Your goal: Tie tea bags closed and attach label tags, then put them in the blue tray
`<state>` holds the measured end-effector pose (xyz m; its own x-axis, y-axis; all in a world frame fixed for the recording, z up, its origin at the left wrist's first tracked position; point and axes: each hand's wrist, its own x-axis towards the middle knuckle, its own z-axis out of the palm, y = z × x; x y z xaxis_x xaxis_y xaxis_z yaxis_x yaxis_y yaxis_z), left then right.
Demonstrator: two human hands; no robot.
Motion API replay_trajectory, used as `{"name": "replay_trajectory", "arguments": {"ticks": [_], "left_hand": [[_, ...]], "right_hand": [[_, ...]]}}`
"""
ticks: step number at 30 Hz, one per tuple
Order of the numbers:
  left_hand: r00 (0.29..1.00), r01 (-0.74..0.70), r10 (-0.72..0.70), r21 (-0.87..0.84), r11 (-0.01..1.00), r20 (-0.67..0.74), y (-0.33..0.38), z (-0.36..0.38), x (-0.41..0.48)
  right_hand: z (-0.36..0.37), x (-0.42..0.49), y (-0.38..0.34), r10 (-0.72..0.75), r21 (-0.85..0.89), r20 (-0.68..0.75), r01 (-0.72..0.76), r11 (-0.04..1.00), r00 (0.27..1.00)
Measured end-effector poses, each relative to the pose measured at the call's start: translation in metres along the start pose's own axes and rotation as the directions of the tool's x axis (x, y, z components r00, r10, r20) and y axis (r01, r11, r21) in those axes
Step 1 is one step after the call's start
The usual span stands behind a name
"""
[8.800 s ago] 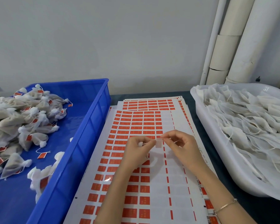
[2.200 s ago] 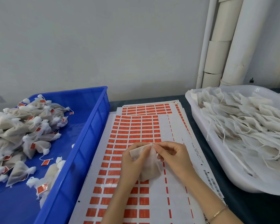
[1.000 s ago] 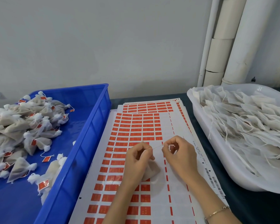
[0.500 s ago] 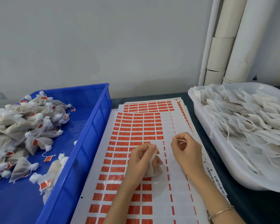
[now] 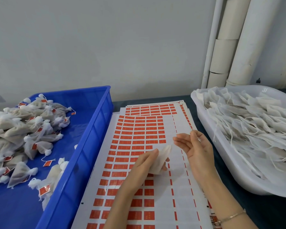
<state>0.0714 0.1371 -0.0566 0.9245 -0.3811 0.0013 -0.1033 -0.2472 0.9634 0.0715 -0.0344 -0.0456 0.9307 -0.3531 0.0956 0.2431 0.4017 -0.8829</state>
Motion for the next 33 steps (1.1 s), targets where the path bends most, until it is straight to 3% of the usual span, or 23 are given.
{"name": "replay_trajectory", "arguments": {"ticks": [7, 10, 13, 16, 18, 21, 26, 33], "left_hand": [[0.995, -0.091, 0.094, -0.067, 0.994, 0.032, -0.004, -0.001, 0.001], [0.996, -0.08, 0.072, -0.236, 0.969, -0.043, -0.006, -0.006, 0.004], [0.983, -0.125, 0.059, -0.409, 0.904, -0.172, -0.003, -0.011, 0.005], [0.95, -0.14, -0.009, -0.451, 0.882, -0.312, -0.005, -0.01, 0.005], [0.906, -0.087, -0.071, -0.349, 0.933, -0.416, -0.009, -0.006, 0.005], [0.873, -0.106, 0.062, -0.063, 0.992, -0.484, -0.011, 0.0, 0.004], [0.865, -0.101, 0.247, 0.33, 0.939, -0.438, -0.025, 0.003, 0.008], [0.88, -0.219, 0.394, 0.51, 0.832, -0.264, -0.026, 0.003, 0.009]], "right_hand": [[-0.007, 0.006, 0.009, 0.126, -0.023, -0.102, -0.129, 0.991, 0.987], [-0.007, 0.009, 0.02, 0.195, -0.361, -0.15, -0.237, 0.902, 0.969], [-0.003, 0.004, 0.03, 0.032, -0.711, -0.035, -0.047, 0.702, 0.999], [0.001, -0.005, 0.034, -0.033, -0.84, 0.188, 0.178, 0.513, 0.982], [0.002, -0.007, 0.034, -0.018, -0.855, 0.298, 0.275, 0.439, 0.954], [0.004, -0.009, 0.034, -0.01, -0.806, 0.429, 0.387, 0.448, 0.903], [0.007, -0.012, 0.031, -0.054, -0.669, 0.484, 0.409, 0.621, 0.874], [0.012, -0.019, 0.029, -0.053, -0.572, 0.483, 0.36, 0.737, 0.874]]}}
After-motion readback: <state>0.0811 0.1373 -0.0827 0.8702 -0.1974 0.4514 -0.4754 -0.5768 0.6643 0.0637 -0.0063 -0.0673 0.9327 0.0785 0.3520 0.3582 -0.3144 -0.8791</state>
